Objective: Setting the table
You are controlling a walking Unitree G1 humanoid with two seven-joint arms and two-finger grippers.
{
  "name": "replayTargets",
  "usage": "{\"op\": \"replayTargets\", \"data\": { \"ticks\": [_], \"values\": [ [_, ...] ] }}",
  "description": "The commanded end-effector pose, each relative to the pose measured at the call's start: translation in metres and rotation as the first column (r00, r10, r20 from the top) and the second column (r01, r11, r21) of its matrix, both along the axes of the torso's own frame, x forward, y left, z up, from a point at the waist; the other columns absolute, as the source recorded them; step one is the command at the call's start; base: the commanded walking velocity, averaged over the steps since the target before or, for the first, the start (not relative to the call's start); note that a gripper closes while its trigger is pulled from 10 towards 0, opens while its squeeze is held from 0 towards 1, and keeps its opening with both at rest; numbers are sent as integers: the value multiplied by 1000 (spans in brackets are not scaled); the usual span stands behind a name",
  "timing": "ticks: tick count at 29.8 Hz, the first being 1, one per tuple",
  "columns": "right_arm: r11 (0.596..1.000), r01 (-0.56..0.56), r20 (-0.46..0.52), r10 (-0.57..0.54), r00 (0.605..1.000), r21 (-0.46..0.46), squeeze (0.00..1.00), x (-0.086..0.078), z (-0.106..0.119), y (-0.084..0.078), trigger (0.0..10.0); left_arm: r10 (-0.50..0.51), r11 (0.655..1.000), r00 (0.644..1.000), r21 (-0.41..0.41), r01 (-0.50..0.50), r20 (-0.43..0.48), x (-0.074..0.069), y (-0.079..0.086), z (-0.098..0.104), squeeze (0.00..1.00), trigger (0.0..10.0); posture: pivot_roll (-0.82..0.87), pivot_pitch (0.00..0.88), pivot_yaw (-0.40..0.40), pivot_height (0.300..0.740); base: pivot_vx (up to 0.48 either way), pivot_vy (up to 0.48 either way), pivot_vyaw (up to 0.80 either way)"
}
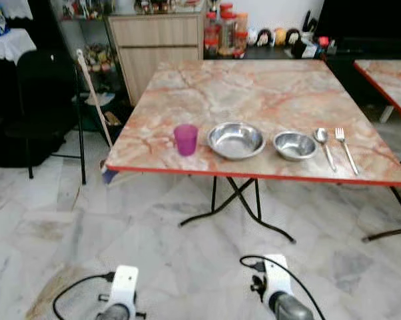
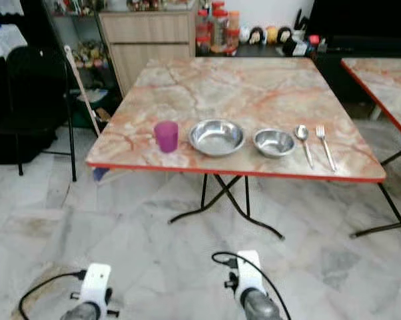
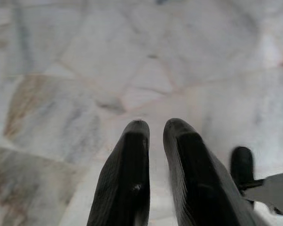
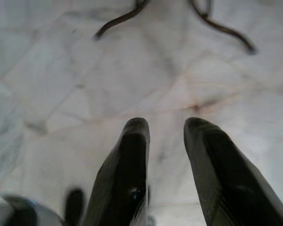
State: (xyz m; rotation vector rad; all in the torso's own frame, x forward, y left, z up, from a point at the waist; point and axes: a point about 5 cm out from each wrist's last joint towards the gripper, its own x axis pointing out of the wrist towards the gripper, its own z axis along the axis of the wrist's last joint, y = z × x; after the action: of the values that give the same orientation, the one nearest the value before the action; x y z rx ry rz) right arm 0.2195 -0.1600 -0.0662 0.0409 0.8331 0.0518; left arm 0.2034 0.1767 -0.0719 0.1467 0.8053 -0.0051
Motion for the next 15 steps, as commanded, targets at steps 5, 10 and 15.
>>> {"op": "replayTargets", "data": {
  "ticks": [5,10,15],
  "values": [
    [1000,2,2,-2,1000,-1,0,-1,-1,1,10000,3,1000,1000,16,-3,-4,0,3,0,0,10000,99,0,-10,740,0,-346,-319],
    [1000,-4,1,4,1000,-3,0,-2,-1,0,10000,23,1000,1000,11,-23,1,0,5,1,0,10000,100,0,-13,740,0,-115,0],
    [1000,-6,5,6,1000,-4,0,-1,0,0,10000,54,999,998,0,-54,31,5,8,4,0,10000,96,0,-17,740,0,0,0]
  ]
}}
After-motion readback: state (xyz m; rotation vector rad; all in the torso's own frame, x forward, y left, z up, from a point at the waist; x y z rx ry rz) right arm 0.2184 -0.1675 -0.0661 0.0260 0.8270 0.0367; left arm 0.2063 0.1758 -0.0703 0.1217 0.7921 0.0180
